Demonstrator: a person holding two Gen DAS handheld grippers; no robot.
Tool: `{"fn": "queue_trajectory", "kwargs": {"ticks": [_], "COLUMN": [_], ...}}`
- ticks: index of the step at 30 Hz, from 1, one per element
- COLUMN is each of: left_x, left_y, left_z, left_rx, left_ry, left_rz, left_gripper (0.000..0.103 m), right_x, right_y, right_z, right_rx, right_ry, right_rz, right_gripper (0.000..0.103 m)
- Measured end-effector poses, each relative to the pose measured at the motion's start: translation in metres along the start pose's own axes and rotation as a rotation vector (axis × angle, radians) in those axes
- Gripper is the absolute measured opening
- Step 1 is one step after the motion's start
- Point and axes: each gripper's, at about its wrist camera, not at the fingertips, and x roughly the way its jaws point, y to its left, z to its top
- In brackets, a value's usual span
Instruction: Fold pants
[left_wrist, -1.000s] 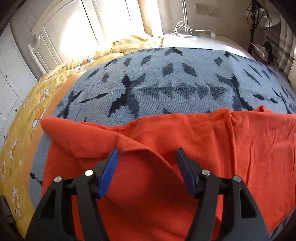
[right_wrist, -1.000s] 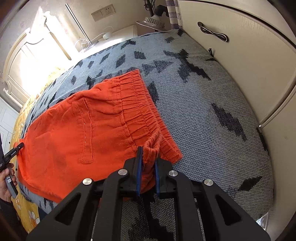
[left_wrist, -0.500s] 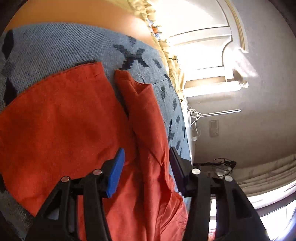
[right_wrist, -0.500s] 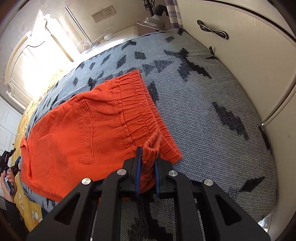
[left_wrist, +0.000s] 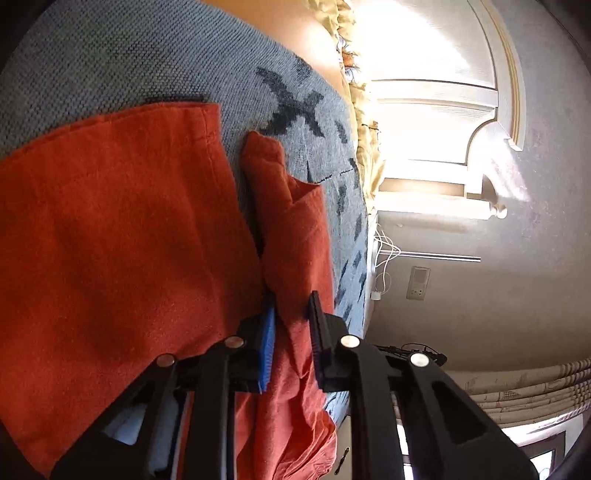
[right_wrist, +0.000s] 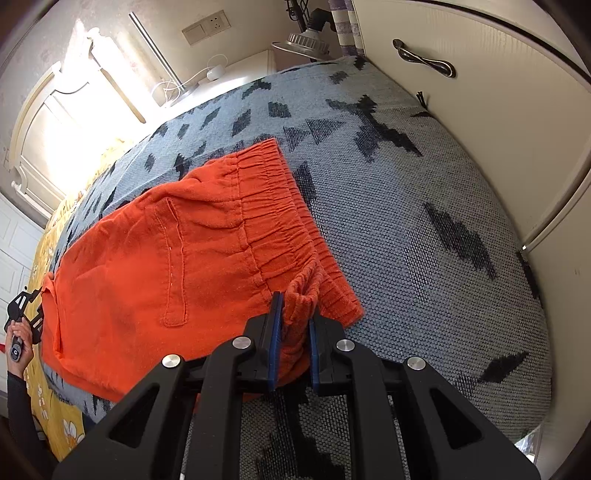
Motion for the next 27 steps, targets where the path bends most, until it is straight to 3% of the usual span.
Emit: {"fn": "queue_trajectory", "kwargs": {"ticks": [6, 9, 10, 11, 12, 17, 19, 20, 24, 27], "left_x": [-0.010, -0.008, -0.009, -0.009, -0.009, -0.004, -0.002, 0.001, -0.020, -0.056], "left_y": [-0.008, -0.003, 0.000, 0.003, 0.006, 0.012, 0.006, 0.002, -0.034, -0.050], "left_z": [0.004, 0.006, 0.006, 0.007, 0.007, 0.009, 0.013, 0.016, 0.015, 0.010], "left_rx": [0.065, 0.045, 0.034, 0.023, 0.008, -0.014, 0.015, 0.035, 0.169, 0.243], "left_ry": [-0.023, -0.004, -0.005, -0.006, -0.007, -0.005, -0.012, -0.008, -0.055, -0.096], "left_rz": [0.034, 0.049, 0.038, 0.031, 0.025, 0.026, 0.033, 0.050, 0.100, 0.105], "left_gripper": [0.013, 0.010, 0.012, 0.025, 0.032, 0.031, 0.016, 0.001, 0.001, 0.001], "right_x": [0.001, 0.001, 0.002, 0.001, 0.001, 0.000, 0.001, 0.000, -0.020, -0.061], "right_y": [0.001, 0.000, 0.000, 0.000, 0.000, 0.000, 0.000, 0.001, 0.022, 0.051], "right_z": [0.001, 0.001, 0.002, 0.002, 0.001, 0.001, 0.001, 0.002, 0.004, 0.007], "right_rx": [-0.006, -0.007, -0.003, -0.001, -0.004, -0.006, -0.006, -0.010, -0.102, -0.177], "right_ry": [0.006, 0.001, 0.002, 0.003, 0.002, 0.002, 0.004, 0.006, -0.052, -0.186], "right_rz": [-0.007, -0.003, -0.001, -0.001, -0.003, -0.005, -0.006, -0.009, -0.041, 0.001], "right_gripper": [0.010, 0.010, 0.010, 0.010, 0.010, 0.010, 0.010, 0.010, 0.010, 0.010]}}
